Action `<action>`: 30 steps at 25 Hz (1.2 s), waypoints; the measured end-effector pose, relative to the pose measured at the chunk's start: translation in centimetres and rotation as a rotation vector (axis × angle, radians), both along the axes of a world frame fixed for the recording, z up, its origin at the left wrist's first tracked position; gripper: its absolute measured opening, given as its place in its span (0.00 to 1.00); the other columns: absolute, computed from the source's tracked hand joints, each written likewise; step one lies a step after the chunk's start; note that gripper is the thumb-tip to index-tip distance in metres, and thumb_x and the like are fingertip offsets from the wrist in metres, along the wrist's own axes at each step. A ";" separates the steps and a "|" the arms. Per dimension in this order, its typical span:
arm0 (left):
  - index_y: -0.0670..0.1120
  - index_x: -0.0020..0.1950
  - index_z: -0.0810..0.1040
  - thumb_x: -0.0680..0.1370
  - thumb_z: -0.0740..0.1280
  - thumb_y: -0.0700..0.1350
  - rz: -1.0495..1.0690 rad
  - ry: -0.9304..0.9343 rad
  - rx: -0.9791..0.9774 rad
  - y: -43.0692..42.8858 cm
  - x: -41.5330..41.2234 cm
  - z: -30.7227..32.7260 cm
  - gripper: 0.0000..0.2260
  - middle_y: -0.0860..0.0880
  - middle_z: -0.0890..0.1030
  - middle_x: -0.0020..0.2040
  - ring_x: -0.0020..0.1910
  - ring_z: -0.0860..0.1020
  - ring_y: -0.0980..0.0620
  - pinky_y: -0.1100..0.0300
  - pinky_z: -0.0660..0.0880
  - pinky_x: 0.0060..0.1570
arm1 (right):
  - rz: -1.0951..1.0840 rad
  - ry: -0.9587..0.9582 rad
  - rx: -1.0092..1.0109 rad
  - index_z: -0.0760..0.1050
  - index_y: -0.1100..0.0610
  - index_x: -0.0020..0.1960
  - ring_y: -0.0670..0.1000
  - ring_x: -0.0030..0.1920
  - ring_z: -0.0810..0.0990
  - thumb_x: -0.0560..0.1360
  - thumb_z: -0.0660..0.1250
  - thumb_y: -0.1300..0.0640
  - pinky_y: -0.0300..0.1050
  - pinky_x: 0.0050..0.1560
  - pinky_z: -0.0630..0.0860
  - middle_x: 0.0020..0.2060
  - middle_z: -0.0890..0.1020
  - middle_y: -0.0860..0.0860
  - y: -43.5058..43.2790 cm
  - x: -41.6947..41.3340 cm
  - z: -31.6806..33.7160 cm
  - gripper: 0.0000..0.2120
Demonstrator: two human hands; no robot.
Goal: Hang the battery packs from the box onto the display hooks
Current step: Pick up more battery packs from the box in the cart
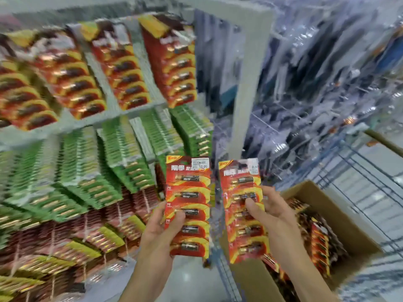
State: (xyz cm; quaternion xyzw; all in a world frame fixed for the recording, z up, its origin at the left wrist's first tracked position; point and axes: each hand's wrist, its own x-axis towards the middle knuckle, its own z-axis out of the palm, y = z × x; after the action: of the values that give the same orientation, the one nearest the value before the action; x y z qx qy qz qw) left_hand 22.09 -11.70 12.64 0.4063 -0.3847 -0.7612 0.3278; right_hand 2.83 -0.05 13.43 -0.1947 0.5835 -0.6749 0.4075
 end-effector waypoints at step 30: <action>0.56 0.64 0.79 0.80 0.69 0.52 0.696 0.002 -0.487 -11.9 14.4 13.2 0.12 0.49 0.88 0.50 0.45 0.88 0.44 0.50 0.83 0.39 | 0.329 0.000 -0.311 0.84 0.52 0.51 0.57 0.41 0.87 0.73 0.70 0.56 0.53 0.38 0.84 0.46 0.87 0.59 -18.1 10.3 11.3 0.08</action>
State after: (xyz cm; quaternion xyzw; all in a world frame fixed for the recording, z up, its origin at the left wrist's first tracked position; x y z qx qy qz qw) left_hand 36.46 -23.58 25.79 0.4219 -0.3928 -0.4925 0.6520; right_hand 13.10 -18.10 24.71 -0.3477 0.4328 -0.6813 0.4770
